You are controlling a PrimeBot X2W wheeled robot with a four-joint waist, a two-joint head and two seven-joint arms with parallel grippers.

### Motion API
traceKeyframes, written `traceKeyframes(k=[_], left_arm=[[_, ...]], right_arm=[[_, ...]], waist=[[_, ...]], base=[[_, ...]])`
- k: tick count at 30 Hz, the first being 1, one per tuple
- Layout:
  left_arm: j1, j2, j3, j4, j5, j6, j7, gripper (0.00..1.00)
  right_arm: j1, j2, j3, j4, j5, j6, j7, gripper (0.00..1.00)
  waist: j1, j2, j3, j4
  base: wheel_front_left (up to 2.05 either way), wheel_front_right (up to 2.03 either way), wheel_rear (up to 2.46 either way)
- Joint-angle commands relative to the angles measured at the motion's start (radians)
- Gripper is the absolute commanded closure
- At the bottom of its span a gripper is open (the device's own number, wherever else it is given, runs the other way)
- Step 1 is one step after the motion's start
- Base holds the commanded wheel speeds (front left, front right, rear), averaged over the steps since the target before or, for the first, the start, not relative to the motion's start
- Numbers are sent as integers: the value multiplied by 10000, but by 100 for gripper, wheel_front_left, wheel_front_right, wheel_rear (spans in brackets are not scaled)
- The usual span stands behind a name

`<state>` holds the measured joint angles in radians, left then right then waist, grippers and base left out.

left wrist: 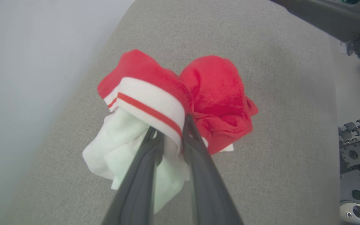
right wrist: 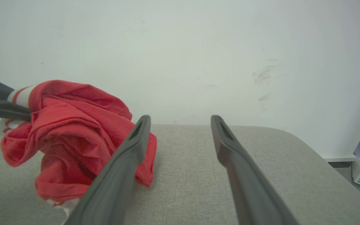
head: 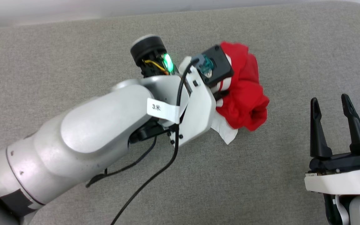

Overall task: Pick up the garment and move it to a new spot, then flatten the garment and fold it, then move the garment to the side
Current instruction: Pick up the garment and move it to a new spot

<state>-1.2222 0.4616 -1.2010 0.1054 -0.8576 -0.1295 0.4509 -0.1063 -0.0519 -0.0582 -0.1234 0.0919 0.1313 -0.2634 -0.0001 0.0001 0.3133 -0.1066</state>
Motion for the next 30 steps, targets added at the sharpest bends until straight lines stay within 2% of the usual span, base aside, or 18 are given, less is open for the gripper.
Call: traceKeyframes(k=[1,8,14,18,21,22,23,26,30], left_arm=[[209,-12,-255,212,-169,-1,-139,100],[1094,167,-763,985,59,-1,-101,100],[2699,547,-788,1466,373,-1,-5,100],[3673,649,-862,1816,235,-3,-107,100],[3902,566,-886,2089,227,-4,-583,100],[3869,508,-858,2204,309,-3,-913,21],[3811,437,-721,2339,365,16,-1282,0],[3672,147,-396,2651,654,239,-2369,0],[3835,-38,124,2751,924,887,-3911,0]], right_arm=[[10,31,-46,-4,73,-10,-22,0],[-35,30,-119,50,31,-10,-22,0],[44,30,-125,129,-71,-10,-22,0],[112,30,-148,158,-127,-10,-22,0],[180,30,-124,203,-170,-10,-22,0],[214,30,-132,217,-190,-10,-22,0],[242,30,-131,232,-206,-10,-22,0],[320,30,-171,319,-243,-10,-22,0],[546,30,-175,439,-333,-10,-22,0]], waist=[[1,-1,56,-18],[1,-1,110,133],[1,-1,37,330],[1,-1,-22,450],[1,-1,-117,537],[1,-1,-168,579],[1,-1,-224,617],[1,-1,-466,760],[1,-1,-862,926]], base=[[0,0,0],[0,0,0],[0,0,0],[0,0,0],[0,0,0],[0,0,0],[0,0,0],[0,0,0],[0,0,0]])
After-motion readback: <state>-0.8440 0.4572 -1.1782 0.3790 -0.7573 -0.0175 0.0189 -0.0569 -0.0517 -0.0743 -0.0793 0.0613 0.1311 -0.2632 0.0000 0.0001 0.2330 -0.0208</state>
